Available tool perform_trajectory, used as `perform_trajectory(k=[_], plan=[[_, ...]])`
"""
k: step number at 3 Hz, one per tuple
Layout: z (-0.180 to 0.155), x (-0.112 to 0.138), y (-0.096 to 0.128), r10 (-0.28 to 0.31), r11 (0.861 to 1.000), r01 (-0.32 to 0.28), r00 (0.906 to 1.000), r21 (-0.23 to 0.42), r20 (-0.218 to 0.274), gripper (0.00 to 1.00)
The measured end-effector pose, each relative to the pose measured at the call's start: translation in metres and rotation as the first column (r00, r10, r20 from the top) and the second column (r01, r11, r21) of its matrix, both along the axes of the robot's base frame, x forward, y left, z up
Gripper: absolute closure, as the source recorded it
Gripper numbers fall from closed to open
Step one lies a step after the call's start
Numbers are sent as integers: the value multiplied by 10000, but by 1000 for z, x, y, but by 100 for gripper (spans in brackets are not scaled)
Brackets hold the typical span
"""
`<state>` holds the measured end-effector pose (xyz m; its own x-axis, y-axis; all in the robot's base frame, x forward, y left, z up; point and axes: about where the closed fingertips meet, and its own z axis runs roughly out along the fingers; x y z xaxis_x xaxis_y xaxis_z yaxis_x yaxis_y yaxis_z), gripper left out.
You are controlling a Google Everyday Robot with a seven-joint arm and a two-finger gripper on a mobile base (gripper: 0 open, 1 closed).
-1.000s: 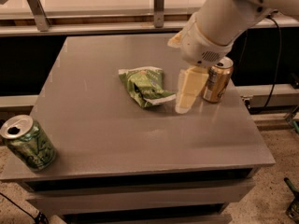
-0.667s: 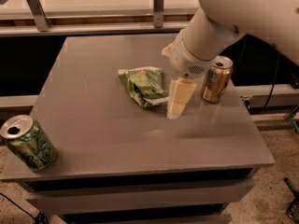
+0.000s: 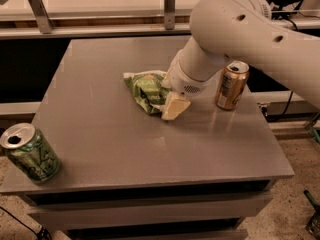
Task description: Move green jalapeno chip bag near green can
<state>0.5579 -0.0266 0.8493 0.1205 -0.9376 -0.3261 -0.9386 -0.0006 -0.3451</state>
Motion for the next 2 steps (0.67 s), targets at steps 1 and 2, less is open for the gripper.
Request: perform_trajectory(k=[1,2], plan=[[-10,0,10,73,9996,-56,9981,294,-609,64],[-7,1,3,47,9965,38,9949,833,-1007,87]])
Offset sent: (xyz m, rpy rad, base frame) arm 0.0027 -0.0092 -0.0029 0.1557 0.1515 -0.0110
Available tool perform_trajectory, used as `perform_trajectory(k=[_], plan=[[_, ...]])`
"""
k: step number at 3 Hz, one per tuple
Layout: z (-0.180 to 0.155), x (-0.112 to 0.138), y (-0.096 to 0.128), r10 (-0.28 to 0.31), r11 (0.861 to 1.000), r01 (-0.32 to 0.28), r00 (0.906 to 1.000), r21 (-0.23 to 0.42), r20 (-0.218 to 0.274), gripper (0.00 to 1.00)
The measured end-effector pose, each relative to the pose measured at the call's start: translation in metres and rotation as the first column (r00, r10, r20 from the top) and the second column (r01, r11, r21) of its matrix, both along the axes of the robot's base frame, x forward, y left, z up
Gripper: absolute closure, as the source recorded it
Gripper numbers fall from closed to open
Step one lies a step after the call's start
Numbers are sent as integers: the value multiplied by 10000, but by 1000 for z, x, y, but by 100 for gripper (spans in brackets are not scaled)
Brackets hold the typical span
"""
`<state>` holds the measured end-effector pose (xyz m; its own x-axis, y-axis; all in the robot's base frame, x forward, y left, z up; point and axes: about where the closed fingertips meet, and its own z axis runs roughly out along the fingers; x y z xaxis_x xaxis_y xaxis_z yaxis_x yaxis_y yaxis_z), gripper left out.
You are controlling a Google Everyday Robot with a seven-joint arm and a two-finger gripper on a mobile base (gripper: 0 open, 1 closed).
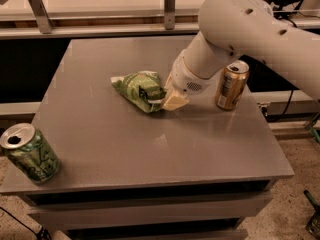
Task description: Move green jalapeno chip bag near green can
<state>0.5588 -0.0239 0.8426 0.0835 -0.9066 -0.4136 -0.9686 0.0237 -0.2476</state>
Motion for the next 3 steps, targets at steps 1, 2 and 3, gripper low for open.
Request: perform_trajectory(k=[1,2,3], plan=[[12,-8,-3,287,9990,-305,9982,334,525,100],[28,-27,9,1035,9912,-1139,9844,668,1426,100],[37,-51,29,1936,9744,-2130,9574,712,2143,100]])
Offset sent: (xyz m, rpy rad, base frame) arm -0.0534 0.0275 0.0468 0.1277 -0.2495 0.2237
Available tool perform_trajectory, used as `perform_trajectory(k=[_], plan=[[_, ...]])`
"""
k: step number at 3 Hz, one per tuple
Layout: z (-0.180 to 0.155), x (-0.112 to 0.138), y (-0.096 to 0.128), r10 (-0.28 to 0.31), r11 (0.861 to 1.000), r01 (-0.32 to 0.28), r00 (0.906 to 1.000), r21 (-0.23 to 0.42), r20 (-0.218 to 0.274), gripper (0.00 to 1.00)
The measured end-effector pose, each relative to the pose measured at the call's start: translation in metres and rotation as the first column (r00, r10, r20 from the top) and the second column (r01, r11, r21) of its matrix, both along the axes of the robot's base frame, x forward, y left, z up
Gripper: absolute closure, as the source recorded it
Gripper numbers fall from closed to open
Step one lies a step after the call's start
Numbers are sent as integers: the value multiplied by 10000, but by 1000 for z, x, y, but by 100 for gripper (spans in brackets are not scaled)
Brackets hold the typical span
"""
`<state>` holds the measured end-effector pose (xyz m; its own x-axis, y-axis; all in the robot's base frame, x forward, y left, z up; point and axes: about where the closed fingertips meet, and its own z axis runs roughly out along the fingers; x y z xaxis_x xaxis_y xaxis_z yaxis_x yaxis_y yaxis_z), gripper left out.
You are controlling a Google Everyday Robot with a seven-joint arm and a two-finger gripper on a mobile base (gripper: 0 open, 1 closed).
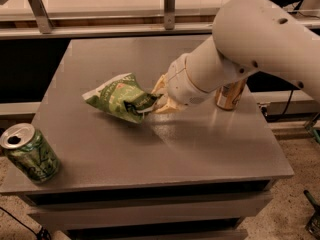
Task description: Move green jalapeno chip bag near green can
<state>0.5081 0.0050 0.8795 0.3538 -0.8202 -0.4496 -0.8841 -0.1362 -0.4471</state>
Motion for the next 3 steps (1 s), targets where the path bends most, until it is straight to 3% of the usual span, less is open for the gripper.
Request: perform_trajectory(k=[1,3], plan=[[0,-18,17,677,9977,-674,9969,-87,398,100],[-1,-42,43,1161,9928,-1141,9916,-368,574,100]])
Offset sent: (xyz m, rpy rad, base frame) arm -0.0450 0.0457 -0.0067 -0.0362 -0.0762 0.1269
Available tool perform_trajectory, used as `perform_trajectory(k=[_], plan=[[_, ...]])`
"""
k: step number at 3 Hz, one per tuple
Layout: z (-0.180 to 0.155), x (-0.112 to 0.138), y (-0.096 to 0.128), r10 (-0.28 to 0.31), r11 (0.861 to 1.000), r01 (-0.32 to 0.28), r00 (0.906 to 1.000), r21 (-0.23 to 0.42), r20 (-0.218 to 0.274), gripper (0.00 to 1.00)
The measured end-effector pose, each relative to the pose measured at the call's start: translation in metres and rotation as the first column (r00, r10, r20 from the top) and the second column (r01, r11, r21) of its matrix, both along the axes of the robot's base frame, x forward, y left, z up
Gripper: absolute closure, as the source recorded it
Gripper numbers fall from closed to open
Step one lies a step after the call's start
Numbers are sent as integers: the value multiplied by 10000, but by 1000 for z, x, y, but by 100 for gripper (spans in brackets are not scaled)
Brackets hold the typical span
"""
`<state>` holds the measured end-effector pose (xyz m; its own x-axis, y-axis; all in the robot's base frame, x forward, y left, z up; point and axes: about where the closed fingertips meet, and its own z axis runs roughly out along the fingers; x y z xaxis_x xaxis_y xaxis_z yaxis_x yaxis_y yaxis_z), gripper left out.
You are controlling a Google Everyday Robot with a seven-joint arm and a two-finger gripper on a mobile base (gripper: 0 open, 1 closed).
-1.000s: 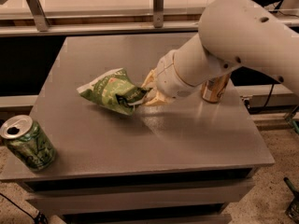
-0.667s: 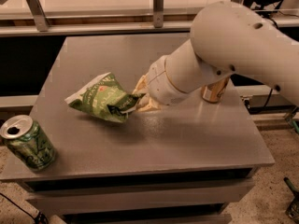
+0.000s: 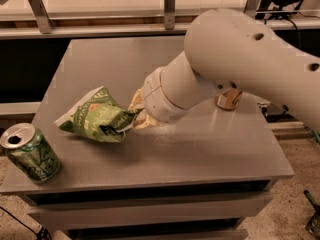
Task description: Move green jalapeno chip bag near green can
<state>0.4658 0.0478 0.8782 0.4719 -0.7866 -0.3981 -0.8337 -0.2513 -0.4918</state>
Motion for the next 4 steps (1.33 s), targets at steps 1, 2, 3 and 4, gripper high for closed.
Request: perform_trajectory(k=[1,2,3,4], plan=[[1,-5,6,-14,10000,13,9995,-35,-303,82],[3,-12,13,29,10000,-32,9988,-50,-490,60],[5,-17,21,95,10000,-95,9977,3,-676,36],[7,-18,22,109,9999,-110,9980,-16,-626,12]])
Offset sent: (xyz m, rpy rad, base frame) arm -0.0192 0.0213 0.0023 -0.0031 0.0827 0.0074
